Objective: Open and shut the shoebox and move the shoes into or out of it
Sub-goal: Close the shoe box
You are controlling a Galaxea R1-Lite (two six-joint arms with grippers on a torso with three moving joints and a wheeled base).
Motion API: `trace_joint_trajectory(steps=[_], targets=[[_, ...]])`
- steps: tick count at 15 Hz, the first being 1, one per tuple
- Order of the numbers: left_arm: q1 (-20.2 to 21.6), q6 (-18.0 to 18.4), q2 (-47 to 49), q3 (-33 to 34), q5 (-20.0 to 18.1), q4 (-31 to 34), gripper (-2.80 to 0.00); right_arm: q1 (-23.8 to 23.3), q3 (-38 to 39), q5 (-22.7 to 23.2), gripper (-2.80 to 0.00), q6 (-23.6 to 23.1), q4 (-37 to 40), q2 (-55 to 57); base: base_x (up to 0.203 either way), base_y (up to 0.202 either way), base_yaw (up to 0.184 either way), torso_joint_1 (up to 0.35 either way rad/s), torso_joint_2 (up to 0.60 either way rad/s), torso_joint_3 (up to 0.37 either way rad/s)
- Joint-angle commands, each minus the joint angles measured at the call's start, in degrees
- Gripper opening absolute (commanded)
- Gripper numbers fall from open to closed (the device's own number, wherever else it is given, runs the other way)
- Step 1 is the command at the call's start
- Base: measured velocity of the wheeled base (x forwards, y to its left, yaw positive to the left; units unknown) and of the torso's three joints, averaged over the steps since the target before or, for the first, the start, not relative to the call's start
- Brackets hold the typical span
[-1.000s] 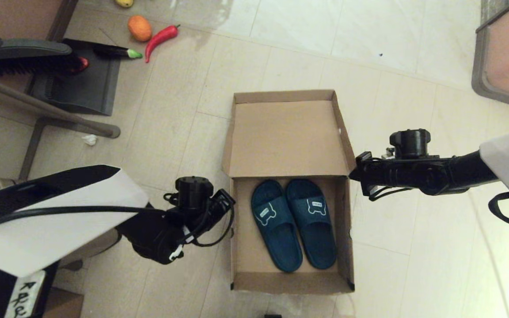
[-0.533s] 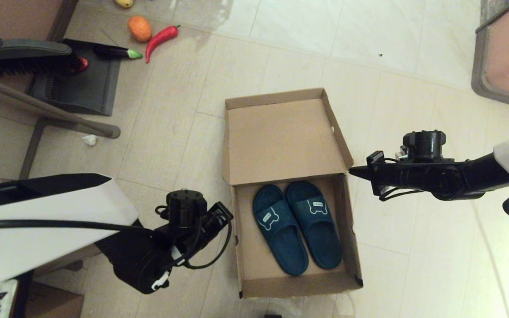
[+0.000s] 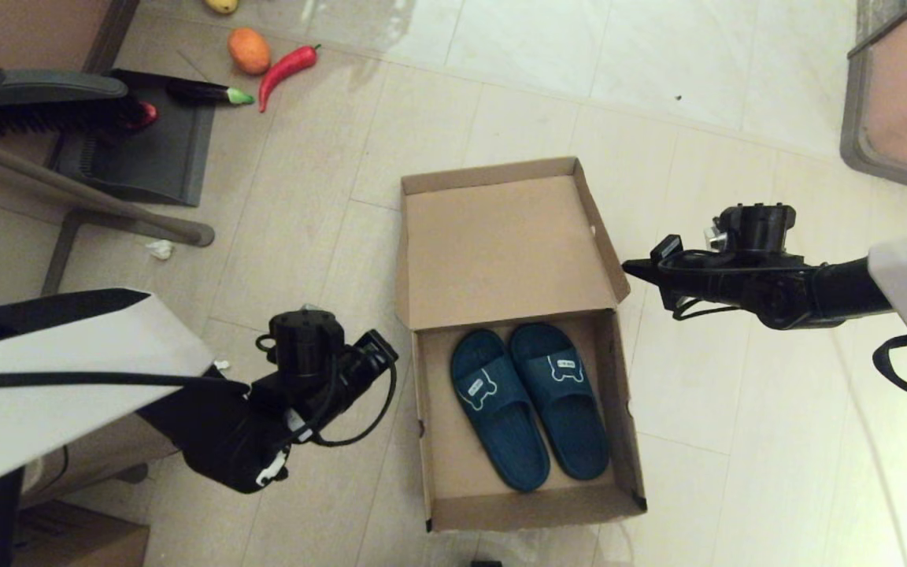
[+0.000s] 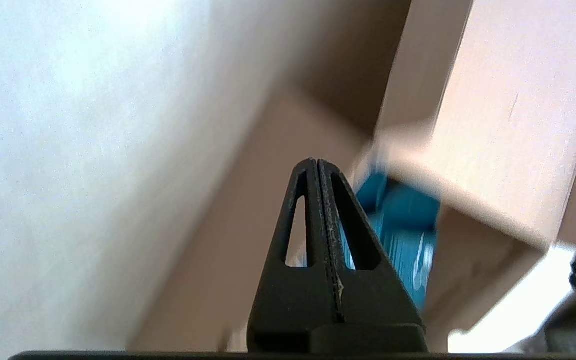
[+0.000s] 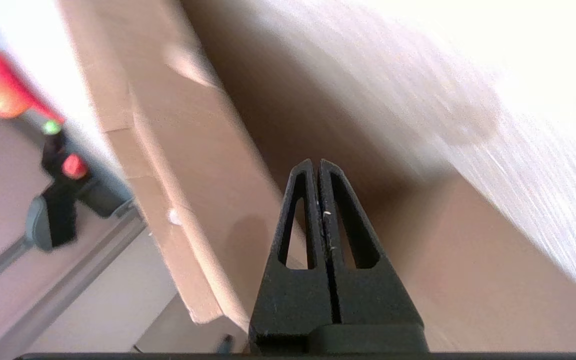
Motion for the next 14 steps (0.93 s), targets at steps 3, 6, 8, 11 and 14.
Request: trace_joint_trajectory(steps=[3, 6, 8, 11, 14], targets=[[3.53, 3.25, 1.05, -10.83, 0.08, 1.30, -2.80, -0.24, -11.95, 0.73, -2.80, -12.10, 7.21, 5.40, 0.000, 0.000, 0.000, 0.000, 0.00, 0.000], [4.04, 7.37, 5.44, -20.45, -0.37, 1.42, -2.80, -0.15, -18.10, 0.86, -2.80, -23.82, 13.37, 7.66, 0.000, 0.000, 0.000, 0.000, 0.00, 0.000], [3.94, 8.11, 9.22, -27.03, -1.56, 2.02, -2.80, 1.06, -18.37, 0.86, -2.80, -26.86, 13.88, 8.27, 0.000, 0.000, 0.000, 0.000, 0.00, 0.000], [2.93, 9.19, 13.98, -36.35, -2.27, 5.45, -2.80, 2.10, -18.37, 0.64, -2.80, -26.86, 13.66, 8.57, 0.000, 0.000, 0.000, 0.000, 0.00, 0.000], [1.94, 9.40, 17.29, -45.20, -2.39, 10.78, -2.80, 1.84, -18.19, 0.64, -2.80, -26.77, 14.03, 8.40, 0.000, 0.000, 0.000, 0.000, 0.00, 0.000]])
